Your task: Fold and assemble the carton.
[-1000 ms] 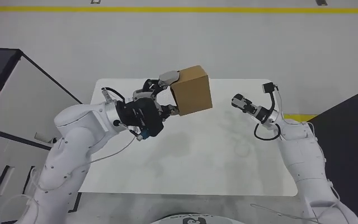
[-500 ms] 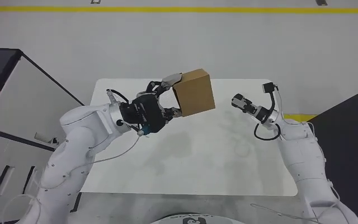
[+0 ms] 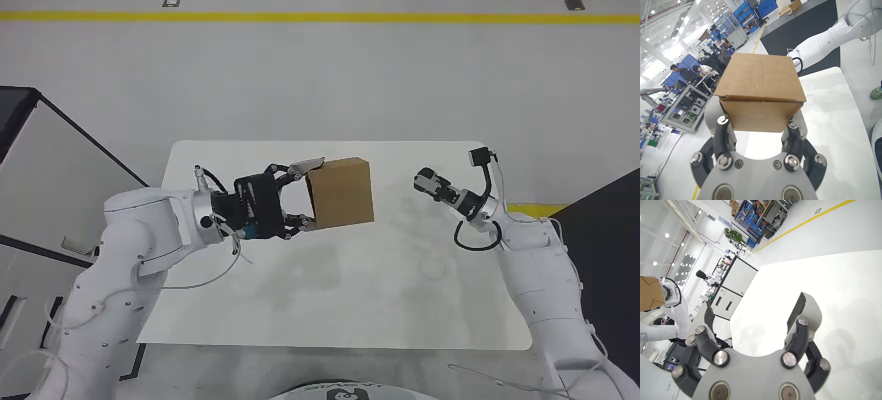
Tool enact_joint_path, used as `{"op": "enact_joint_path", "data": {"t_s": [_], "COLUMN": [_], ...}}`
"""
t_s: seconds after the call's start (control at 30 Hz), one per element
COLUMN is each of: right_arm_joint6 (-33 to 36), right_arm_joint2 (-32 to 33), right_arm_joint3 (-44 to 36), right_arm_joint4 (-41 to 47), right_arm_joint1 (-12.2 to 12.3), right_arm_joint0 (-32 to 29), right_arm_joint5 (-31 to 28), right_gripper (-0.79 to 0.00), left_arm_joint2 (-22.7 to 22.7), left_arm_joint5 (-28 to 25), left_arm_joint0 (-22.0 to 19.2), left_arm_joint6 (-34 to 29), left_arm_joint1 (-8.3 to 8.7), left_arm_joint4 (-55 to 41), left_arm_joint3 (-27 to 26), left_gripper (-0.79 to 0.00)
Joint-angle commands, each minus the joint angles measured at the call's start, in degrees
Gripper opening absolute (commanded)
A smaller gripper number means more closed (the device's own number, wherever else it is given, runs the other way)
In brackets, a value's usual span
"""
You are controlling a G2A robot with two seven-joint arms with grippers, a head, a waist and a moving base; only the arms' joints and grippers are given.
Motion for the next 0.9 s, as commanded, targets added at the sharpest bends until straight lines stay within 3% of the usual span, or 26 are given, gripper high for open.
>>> {"op": "enact_joint_path", "data": {"t_s": [0.0, 0.23, 0.43, 0.6, 0.87], "right_arm_joint6": [0.00, 0.00, 0.00, 0.00, 0.00], "right_arm_joint2": [0.00, 0.00, 0.00, 0.00, 0.00], "right_arm_joint3": [0.00, 0.00, 0.00, 0.00, 0.00], "right_arm_joint4": [0.00, 0.00, 0.00, 0.00, 0.00], "right_arm_joint1": [0.00, 0.00, 0.00, 0.00, 0.00], "right_arm_joint0": [0.00, 0.00, 0.00, 0.00, 0.00], "right_arm_joint5": [0.00, 0.00, 0.00, 0.00, 0.00], "right_gripper": [0.000, 0.000, 0.000, 0.000, 0.000], "left_arm_joint2": [0.01, 2.31, 2.81, 3.85, 9.23], "left_arm_joint5": [0.00, 1.31, -0.42, -1.08, 2.37], "left_arm_joint0": [0.00, -0.51, -0.76, 0.38, -0.72], "left_arm_joint6": [0.01, 0.74, -2.89, -1.60, 2.48], "left_arm_joint1": [0.00, -0.28, -0.01, 0.06, -0.78], "left_arm_joint4": [0.01, -4.63, -10.37, -10.07, -5.33], "left_arm_joint3": [0.01, 2.66, 6.82, 10.11, 15.71], "left_gripper": [-0.785, -0.785, -0.785, -0.785, -0.785]}}
